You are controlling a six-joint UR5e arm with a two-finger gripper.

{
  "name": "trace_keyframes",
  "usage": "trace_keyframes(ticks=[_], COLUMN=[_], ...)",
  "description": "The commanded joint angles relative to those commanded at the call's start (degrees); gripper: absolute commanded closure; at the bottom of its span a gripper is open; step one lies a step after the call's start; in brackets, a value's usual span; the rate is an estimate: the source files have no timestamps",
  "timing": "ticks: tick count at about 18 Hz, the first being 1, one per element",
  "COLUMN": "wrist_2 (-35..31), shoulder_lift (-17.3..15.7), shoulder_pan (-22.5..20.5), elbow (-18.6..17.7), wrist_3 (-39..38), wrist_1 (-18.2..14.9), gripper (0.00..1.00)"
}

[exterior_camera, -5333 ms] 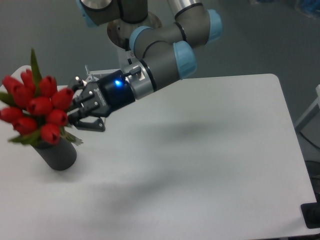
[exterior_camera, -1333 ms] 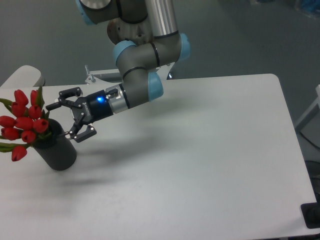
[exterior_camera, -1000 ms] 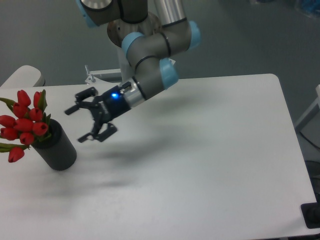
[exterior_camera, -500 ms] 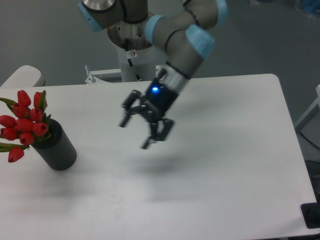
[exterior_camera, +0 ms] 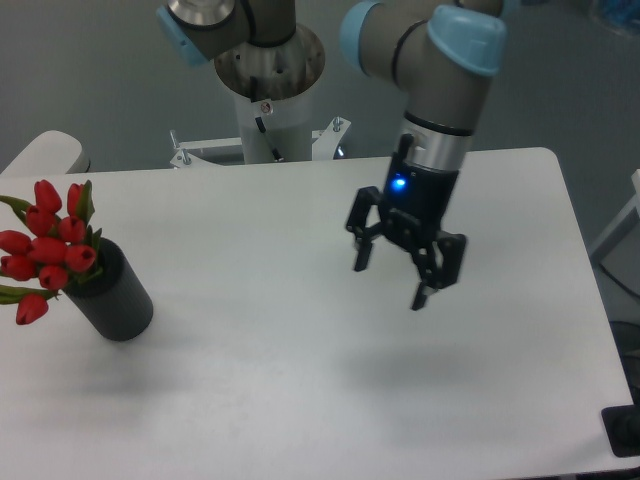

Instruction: Insert the flowers into the vase

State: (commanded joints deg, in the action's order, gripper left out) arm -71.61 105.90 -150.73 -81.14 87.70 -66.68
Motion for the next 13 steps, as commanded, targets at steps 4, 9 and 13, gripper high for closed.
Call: trace_keyframes(ticks=[4,9,13], wrist_2=[-4.76,-8.1,-10.48], shoulder_lift=[1.5,1.68,1.68], shoulder_pan=[1.32,1.41,1.94], elbow=[4.24,5.38,5.64], wrist_3=[2.12,2.21,2.21], wrist_1=[-5.56,-6.71,-6.8], gripper=[0.0,0.0,0.0])
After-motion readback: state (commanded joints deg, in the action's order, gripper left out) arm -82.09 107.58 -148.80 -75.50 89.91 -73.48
